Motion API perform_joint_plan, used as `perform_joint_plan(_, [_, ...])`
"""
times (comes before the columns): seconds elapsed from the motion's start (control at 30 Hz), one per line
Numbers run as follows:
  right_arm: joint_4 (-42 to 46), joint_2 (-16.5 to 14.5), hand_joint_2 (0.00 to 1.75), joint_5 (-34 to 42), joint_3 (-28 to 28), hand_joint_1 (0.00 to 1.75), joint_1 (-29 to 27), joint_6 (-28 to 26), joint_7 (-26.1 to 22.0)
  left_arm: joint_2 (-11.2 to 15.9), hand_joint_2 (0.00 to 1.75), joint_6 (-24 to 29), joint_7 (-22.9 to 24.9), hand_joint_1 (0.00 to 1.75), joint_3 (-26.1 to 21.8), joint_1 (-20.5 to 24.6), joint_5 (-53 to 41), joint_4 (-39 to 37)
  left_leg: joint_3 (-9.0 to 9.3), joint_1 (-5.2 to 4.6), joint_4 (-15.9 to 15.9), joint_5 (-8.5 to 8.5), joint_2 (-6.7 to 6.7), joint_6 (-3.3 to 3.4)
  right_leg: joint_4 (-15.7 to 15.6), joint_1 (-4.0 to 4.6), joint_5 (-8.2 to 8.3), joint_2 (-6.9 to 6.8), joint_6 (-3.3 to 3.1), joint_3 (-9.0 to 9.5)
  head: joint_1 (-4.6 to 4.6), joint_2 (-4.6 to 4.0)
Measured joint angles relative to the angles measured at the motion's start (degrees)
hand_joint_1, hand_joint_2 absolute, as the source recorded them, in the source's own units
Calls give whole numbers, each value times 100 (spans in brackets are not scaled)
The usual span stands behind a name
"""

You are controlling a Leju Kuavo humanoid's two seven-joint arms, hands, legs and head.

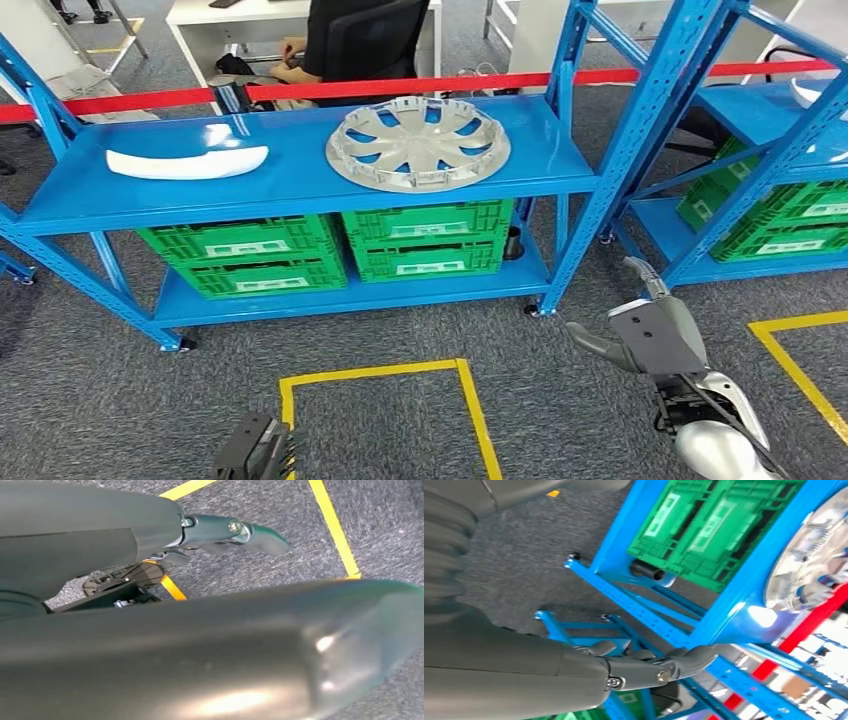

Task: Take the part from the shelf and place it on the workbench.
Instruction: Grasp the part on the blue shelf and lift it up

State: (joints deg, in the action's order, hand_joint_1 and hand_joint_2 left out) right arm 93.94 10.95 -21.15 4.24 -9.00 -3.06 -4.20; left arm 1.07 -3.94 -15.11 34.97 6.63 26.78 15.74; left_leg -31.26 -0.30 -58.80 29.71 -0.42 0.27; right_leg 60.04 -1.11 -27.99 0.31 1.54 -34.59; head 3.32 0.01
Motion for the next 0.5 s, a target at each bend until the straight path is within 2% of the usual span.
perform_joint_plan(0.1, [68, 0, 175, 8, -7, 0, -71, -11, -9, 6, 0, 21, -3, 0, 1, 4, -8, 2, 14, -3, -8, 47, 1, -89, -25, -1, -26, 9, -126, 20, 4, -1])
perform_joint_plan(0.13, [96, 0, 175, 7, -9, 0, -79, -12, -10, 8, 0, 29, -8, 0, 1, 8, -8, 3, -25, 3, -120, 118, 3, -122, -33, -13, -33, 6, -160, 38, 9, -1])
perform_joint_plan(0.17, [123, -1, 175, 7, -10, 0, -82, -12, -12, 10, 0, 38, -12, 0, 1, 12, -9, 3, -131, 13, -361, 247, 6, -156, -40, -25, -41, 2, -188, 60, 16, -1])
perform_joint_plan(0.23, [157, -2, 175, 5, -13, 0, -90, -12, -14, 11, 0, 48, -17, 0, 2, 9, -9, 3, -518, 34, -1133, 580, 9, -205, -40, -25, -69, -5, -223, 89, 28, 0])
perform_joint_plan(0.27, [160, -2, 175, 5, -13, 0, -94, -7, -15, 11, 0, 51, -17, 0, 2, 1, -9, 2, -715, 42, -1479, 683, 10, -217, -40, -23, -81, -5, -232, 101, 28, 0])
perform_joint_plan(0.3, [160, -2, 175, 5, -13, 0, -98, 3, -17, 11, 0, 53, -17, 0, 3, -7, -5, 2, -833, 44, -1648, 675, 9, -218, -40, -22, -94, -2, -235, 117, 28, 0])
perform_joint_plan(0.33, [160, -2, 175, 5, -13, 0, -99, 17, -20, 11, 0, 55, -19, 0, 3, -13, 1, 2, -845, 44, -1596, 552, 9, -208, -40, -21, -108, 2, -232, 138, 28, 0])
perform_joint_plan(0.37, [160, -3, 175, 5, -12, 0, -97, 33, -25, 11, 0, 57, -23, 0, 3, -16, 16, 2, -744, 42, -1318, 333, 9, -187, -40, -21, -125, 6, -226, 167, 28, -1])
perform_joint_plan(0.4, [159, -4, 175, 3, -11, 0, -90, 50, -29, 14, 0, 60, -27, 0, 3, -17, 35, 2, -577, 35, -906, 86, 10, -152, -41, -22, -144, 10, -215, 196, 28, 0])
perform_joint_plan(0.43, [159, -8, 175, -2, -7, 0, -78, 66, -32, 19, 0, 62, -31, 0, 3, -16, 56, 0, -412, 19, -512, -85, 10, -118, -38, -14, -164, 13, -196, 216, 28, -1])
perform_joint_plan(0.47, [158, -11, 175, -7, -1, 0, -62, 81, -33, 23, 0, 64, -35, 0, 3, -17, 78, -1, -291, 3, -216, -187, 10, -90, -38, -10, -177, 14, -170, 223, 27, -1])
perform_joint_plan(0.5, [158, -15, 175, -13, 8, 0, -43, 100, -33, 27, 0, 66, -35, 0, 3, -22, 91, -2, -236, -13, -63, -209, 10, -70, -42, -9, -184, 15, -138, 221, 27, 0])
